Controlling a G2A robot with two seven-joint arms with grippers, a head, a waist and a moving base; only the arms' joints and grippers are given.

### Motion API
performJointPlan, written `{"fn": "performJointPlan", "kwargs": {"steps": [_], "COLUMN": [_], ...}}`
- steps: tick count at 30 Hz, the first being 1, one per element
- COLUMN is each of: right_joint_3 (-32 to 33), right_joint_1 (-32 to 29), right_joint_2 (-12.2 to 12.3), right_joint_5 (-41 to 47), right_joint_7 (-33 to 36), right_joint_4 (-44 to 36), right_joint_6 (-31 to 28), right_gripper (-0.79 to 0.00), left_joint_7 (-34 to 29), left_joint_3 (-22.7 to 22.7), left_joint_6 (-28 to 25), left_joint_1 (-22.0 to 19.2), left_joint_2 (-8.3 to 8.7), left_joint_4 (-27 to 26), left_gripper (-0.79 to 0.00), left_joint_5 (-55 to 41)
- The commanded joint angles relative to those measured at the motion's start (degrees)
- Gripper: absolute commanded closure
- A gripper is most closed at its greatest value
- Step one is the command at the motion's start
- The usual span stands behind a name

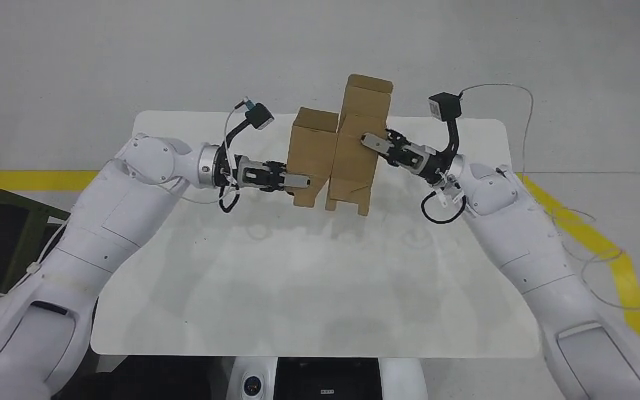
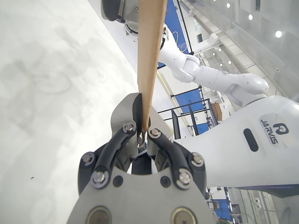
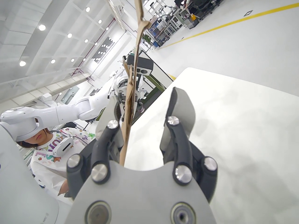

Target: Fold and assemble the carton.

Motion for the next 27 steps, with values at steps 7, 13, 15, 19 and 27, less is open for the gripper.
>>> {"fn": "performJointPlan", "kwargs": {"steps": [7, 13, 15, 19, 27], "right_joint_3": [5.0, 7.7, 7.6, 6.2, 2.8], "right_joint_1": [0.7, -0.3, -1.2, -2.7, -3.7], "right_joint_2": [2.7, 5.0, 5.7, 6.9, 8.8], "right_joint_5": [-0.6, -0.7, -0.3, 1.4, 3.5], "right_joint_7": [13.8, 22.9, 24.3, 25.9, 25.6], "right_joint_4": [-1.1, -3.0, -4.2, -6.3, -6.7], "right_joint_6": [1.6, 6.0, 7.4, 9.1, 8.7], "right_gripper": [-0.785, -0.785, -0.785, -0.785, -0.785], "left_joint_7": [-7.2, -11.0, -12.2, -14.3, -17.3], "left_joint_3": [-1.0, -0.8, -0.5, 1.0, 5.0], "left_joint_6": [7.3, 11.0, 12.2, 14.3, 17.3], "left_joint_1": [-1.2, -3.3, -4.1, -4.8, -5.0], "left_joint_2": [0.63, 0.85, 0.94, 1.12, 1.46], "left_joint_4": [-0.2, -1.4, -1.6, -2.6, -4.2], "left_gripper": [0.0, 0.0, 0.0, 0.0, 0.0], "left_joint_5": [-1.2, 1.1, 2.2, 4.7, 1.9]}}
